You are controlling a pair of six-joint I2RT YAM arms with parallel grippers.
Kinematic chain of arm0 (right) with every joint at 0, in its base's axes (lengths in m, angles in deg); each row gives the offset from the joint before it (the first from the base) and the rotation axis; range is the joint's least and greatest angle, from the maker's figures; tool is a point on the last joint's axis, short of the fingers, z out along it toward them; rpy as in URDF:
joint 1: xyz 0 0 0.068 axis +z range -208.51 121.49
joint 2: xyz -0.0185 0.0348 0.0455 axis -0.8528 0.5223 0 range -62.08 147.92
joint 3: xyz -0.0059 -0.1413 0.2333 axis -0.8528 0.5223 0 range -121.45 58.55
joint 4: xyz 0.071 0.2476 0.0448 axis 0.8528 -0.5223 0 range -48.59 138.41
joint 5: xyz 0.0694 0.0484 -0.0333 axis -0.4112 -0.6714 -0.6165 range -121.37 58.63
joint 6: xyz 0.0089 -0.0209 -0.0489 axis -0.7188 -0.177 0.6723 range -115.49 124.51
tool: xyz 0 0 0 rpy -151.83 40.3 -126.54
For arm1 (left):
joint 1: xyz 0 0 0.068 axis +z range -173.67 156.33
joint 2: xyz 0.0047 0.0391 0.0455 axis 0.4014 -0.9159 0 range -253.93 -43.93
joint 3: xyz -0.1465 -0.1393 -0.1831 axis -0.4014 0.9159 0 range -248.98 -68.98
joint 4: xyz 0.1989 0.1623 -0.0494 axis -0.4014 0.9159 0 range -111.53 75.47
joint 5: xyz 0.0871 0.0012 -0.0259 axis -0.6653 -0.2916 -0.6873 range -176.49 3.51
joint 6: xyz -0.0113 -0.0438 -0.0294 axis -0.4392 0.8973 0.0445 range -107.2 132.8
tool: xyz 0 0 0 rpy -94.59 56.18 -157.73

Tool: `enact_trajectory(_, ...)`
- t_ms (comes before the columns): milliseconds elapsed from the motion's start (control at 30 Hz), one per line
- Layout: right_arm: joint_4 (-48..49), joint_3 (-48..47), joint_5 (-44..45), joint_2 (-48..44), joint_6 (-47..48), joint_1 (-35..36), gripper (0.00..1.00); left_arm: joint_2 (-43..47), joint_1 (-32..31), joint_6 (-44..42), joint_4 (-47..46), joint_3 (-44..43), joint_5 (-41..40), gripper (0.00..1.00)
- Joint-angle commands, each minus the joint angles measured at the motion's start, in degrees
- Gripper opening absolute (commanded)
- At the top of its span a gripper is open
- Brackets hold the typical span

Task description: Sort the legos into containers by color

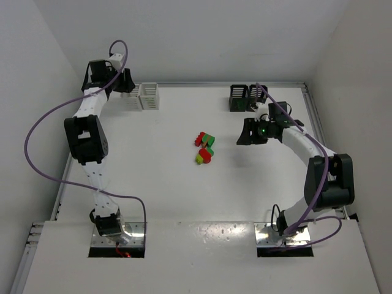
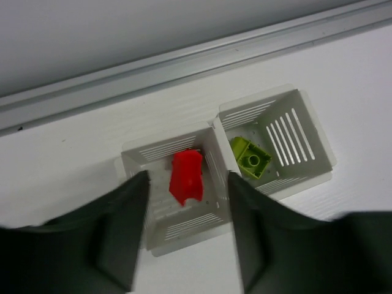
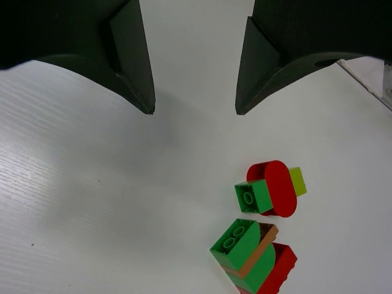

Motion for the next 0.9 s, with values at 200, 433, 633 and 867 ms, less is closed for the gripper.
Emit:
enact_trajectory(200, 0.14, -2.56, 0.28, 0.11, 0.9, 0.32, 0.56, 6.65, -0.36, 0.03, 2.02, 0.45, 5.5, 0.71)
enact_trajectory(433, 1.81, -0.62, -0.33, -3.05, 0.9, 0.85, 0.56, 25.1, -3.51, -3.21, 2.54, 8.77, 8.06, 0.77)
enact_trajectory(633, -4.32, -4.57, -2.45, -0.07, 5.46, 2.78, 0.56, 40.5, -5.46, 3.2, 6.57, 19.15, 5.93, 1.0)
enact_trajectory(867, -1.36, -3.35, -1.23, -1.02, 14.94, 9.63, 0.63, 51.83, -4.22, -2.04, 16.86, 32.68, 20.35, 1.0)
